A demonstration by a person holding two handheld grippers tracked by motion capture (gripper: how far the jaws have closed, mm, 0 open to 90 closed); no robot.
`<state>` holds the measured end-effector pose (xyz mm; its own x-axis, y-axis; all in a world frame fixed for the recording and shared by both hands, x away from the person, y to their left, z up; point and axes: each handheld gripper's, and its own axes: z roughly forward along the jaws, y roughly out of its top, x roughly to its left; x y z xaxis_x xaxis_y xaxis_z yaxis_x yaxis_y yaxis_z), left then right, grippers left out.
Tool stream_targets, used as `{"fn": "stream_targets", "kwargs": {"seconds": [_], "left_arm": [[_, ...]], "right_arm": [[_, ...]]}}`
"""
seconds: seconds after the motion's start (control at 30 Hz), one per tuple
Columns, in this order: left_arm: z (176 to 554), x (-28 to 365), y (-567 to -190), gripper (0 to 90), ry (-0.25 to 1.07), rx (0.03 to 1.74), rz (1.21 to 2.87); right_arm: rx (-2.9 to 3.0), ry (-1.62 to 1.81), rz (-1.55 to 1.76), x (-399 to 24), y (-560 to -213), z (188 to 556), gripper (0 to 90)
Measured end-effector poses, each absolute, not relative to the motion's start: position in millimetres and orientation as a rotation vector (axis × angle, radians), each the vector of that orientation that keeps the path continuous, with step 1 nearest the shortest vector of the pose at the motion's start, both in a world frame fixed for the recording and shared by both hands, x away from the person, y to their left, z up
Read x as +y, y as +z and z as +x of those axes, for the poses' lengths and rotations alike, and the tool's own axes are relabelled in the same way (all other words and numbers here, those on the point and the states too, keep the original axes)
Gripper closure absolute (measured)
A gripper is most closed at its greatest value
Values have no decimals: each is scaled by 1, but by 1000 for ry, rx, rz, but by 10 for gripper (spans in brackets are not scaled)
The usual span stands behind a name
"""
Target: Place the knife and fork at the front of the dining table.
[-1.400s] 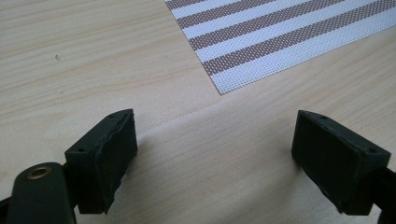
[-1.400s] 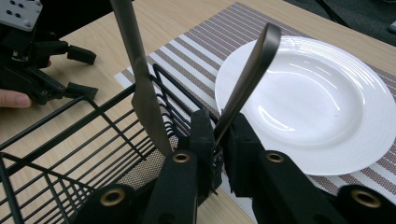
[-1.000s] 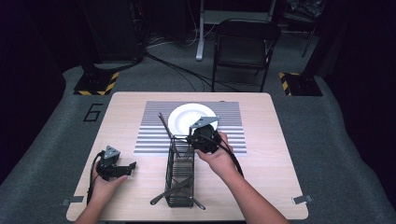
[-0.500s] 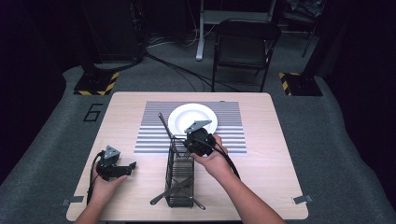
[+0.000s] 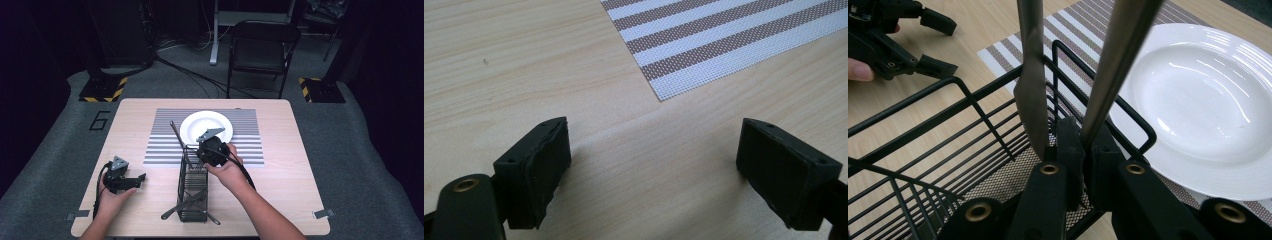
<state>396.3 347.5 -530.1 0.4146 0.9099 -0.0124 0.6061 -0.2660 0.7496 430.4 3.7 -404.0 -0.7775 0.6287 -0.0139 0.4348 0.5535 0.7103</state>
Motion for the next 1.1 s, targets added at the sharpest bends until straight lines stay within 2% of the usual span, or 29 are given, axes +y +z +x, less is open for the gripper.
{"fn": "stream_targets", "kwargs": {"seconds": [1.1], "left_arm": [[396,347,-530,142,566,1282,1985]], "right_arm": [[2605,1112,793,3,-311,412,870]]}}
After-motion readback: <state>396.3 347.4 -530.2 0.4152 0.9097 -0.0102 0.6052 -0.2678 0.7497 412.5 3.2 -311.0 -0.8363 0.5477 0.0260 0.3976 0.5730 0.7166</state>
